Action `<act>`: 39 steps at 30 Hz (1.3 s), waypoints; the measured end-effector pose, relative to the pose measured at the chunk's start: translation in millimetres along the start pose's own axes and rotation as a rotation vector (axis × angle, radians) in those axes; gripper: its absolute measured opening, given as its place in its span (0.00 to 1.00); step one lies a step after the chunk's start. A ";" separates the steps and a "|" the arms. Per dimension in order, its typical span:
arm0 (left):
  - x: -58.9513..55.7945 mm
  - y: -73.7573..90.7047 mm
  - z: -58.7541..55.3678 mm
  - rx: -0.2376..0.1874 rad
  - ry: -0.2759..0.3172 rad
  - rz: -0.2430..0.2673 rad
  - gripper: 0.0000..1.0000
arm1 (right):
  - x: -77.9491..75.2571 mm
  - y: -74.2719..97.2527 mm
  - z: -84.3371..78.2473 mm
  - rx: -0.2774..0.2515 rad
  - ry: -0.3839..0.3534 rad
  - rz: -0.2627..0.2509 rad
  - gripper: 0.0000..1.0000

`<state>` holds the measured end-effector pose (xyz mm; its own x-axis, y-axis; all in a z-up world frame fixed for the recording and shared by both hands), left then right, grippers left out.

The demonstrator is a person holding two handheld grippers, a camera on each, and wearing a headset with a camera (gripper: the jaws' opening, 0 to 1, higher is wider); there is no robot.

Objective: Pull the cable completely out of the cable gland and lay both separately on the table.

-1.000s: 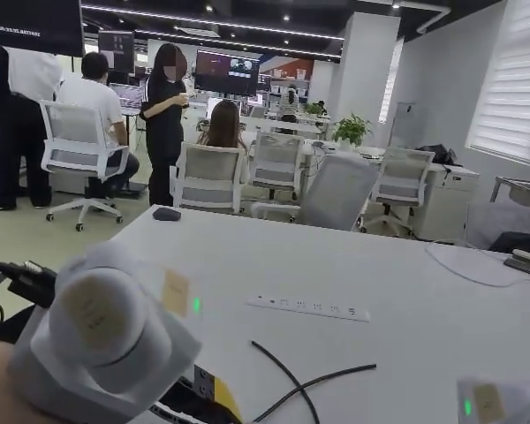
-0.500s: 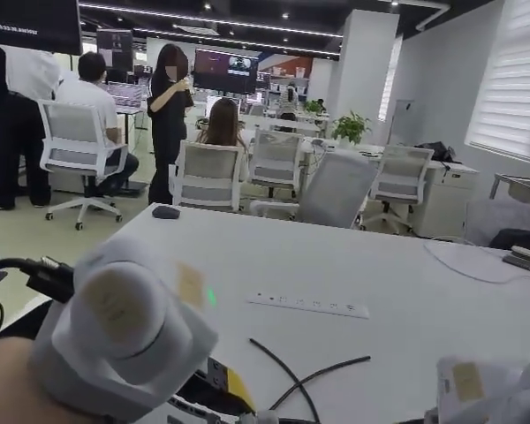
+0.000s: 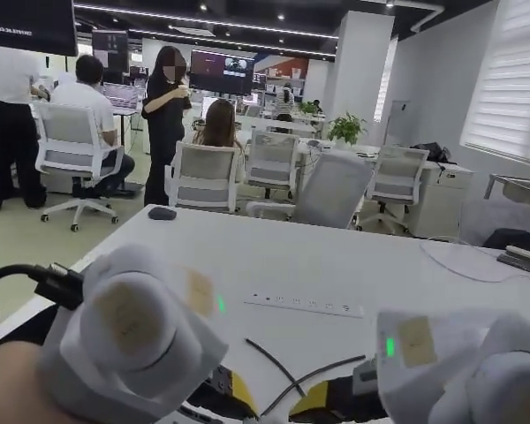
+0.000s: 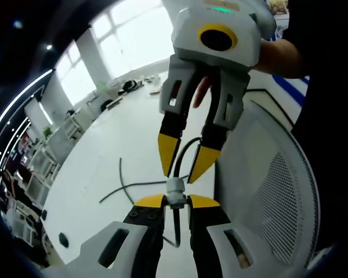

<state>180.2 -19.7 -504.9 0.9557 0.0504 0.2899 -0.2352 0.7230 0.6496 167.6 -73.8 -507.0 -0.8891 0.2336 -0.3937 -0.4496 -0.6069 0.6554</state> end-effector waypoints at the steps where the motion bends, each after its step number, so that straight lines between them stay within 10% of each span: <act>1: -0.2 0.0 0.1 0.001 -0.002 -0.001 0.16 | 0.2 -1.5 -0.1 0.008 0.009 -0.001 0.12; 25: 0.5 1.1 -10.8 0.029 -0.018 -0.008 0.16 | -4.5 4.3 -20.2 0.046 0.012 -0.017 0.03; 39: 5.2 5.5 -23.2 0.061 0.010 0.013 0.16 | -15.8 19.2 -68.3 0.152 -0.067 -0.075 0.03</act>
<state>188.0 0.6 -516.2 0.9541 0.0670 0.2917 -0.2579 0.6787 0.6877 178.9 -141.1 -532.2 -0.8541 0.3267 -0.4048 -0.5181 -0.4655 0.7175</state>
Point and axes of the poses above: the centre of the closed fingertips' face, and the gripper's own axes: y roughly backward along the fingers, x roughly to its left, z roughly out of its top, the point moved 4 cm from there along y, roughly backward along the fingers, and after that the axes turned 1 degree about -y, right-handed, at the moved point
